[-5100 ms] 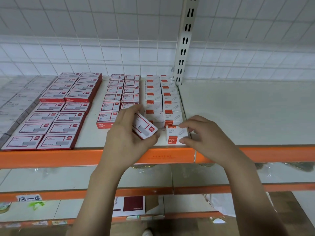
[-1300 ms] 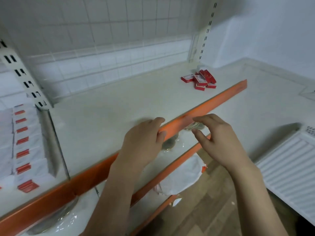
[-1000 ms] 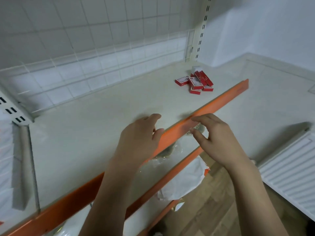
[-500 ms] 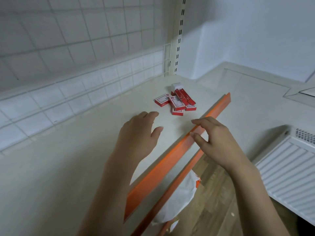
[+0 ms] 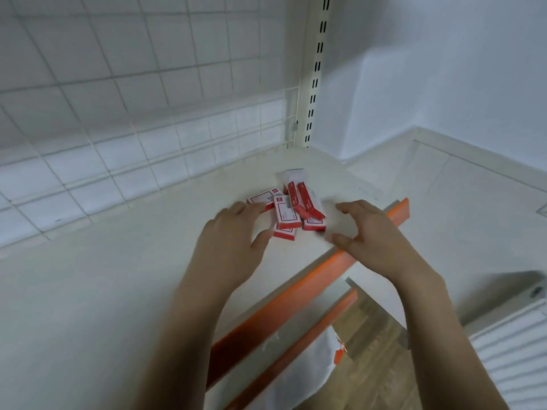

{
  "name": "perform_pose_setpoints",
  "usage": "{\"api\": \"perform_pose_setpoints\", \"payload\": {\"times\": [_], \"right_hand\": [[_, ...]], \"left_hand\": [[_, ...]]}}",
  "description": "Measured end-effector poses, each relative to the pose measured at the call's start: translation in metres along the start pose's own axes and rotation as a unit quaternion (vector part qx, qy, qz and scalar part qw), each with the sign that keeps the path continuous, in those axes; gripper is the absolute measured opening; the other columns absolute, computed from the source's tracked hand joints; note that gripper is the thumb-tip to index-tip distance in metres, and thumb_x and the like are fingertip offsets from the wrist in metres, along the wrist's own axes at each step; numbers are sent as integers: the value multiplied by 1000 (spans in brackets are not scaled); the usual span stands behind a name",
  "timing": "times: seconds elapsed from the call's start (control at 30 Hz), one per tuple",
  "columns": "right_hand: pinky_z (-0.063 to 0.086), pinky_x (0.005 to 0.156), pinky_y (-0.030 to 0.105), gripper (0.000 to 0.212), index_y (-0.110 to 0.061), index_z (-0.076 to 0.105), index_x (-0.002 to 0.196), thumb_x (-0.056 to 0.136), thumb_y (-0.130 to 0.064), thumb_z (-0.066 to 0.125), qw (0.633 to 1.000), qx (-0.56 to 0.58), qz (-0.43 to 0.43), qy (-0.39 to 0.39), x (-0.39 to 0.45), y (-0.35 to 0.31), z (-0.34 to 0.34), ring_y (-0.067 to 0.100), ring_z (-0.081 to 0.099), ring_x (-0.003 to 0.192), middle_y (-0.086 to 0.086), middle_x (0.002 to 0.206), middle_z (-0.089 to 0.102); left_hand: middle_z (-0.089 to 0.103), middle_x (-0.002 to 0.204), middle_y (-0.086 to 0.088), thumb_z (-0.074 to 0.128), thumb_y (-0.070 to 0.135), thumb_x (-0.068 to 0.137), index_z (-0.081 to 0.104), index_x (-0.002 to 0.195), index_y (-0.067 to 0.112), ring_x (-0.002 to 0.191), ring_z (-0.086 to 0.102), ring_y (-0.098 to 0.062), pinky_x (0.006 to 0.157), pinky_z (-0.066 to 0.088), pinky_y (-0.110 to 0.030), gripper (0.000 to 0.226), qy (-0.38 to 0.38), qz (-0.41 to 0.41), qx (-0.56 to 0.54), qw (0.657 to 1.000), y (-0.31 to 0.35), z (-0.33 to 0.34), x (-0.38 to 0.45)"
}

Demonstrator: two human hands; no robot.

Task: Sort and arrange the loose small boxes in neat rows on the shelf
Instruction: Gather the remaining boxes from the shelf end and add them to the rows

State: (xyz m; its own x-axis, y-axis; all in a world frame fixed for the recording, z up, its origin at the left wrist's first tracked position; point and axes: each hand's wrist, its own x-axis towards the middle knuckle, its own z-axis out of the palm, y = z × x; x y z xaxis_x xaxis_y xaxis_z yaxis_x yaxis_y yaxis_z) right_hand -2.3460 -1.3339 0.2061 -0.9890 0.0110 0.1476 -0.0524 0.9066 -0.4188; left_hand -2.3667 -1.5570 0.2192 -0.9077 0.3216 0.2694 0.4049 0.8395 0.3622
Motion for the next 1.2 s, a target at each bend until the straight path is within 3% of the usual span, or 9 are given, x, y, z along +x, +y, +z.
{"api": "perform_pose_setpoints", "payload": {"times": [0.17, 0.37, 0.57, 0.8, 0.93, 1.07, 1.2], "right_hand": [[31, 101, 30, 82, -17, 39, 138, 72, -58, 66, 997, 21, -32, -72, 45, 16, -4, 19, 40, 125, 0, 138, 44], [28, 90, 23, 70, -22, 48, 129, 70, -53, 71, 986, 41, -116, -115, 75, 15, -5, 15, 46, 118, -1, 131, 52], [29, 91, 23, 82, -27, 40, 135, 65, -52, 76, 979, 98, -126, -130, 82, 28, 2, 7, 43, 115, -7, 131, 47], [30, 77, 17, 70, -23, 46, 113, 59, -51, 79, 986, 96, -111, -73, 71, 47, -7, 9, 39, 105, -7, 111, 43], [28, 75, 19, 70, -22, 43, 114, 60, -48, 80, 991, 96, -91, -26, 55, 64, -20, 11, 40, 104, -5, 110, 43], [26, 78, 17, 70, -20, 44, 117, 62, -45, 80, 991, 103, -87, -14, 41, 76, -28, 12, 40, 104, -4, 110, 44], [28, 79, 16, 69, -20, 45, 118, 63, -43, 79, 992, 98, -83, -11, 34, 82, -29, 12, 40, 103, -4, 109, 44]], "left_hand": [[58, 113, -5, 53, 33, 90, 50, 129, 18, 101, 55, -25, 84, 46, -40, 42, 28, -34, -7, 999, 7, 10, 9], [59, 112, -4, 59, 28, 88, 52, 128, 19, 100, 58, -26, 84, 48, -39, 42, 61, -81, -10, 995, 8, 19, 11], [59, 113, -5, 59, 29, 88, 52, 129, 16, 98, 58, -27, 83, 48, -40, 43, 65, -92, -9, 994, 16, 28, 17], [58, 118, -5, 56, 31, 90, 52, 129, 16, 103, 56, -26, 87, 47, -40, 42, 60, -65, -7, 996, 37, 36, 33], [58, 115, -8, 54, 33, 90, 53, 126, 14, 103, 56, -27, 84, 46, -35, 41, 65, -61, -12, 996, 48, 43, 51], [56, 111, -9, 53, 50, 86, 51, 122, 9, 103, 53, -26, 76, 33, -26, 54, 45, -115, 9, 992, 60, 51, 73], [45, 97, -5, 53, 65, 78, 51, 111, 8, 100, 50, -26, 77, 34, -29, 66, -14, -161, 50, 986, 67, 59, 83]]}}
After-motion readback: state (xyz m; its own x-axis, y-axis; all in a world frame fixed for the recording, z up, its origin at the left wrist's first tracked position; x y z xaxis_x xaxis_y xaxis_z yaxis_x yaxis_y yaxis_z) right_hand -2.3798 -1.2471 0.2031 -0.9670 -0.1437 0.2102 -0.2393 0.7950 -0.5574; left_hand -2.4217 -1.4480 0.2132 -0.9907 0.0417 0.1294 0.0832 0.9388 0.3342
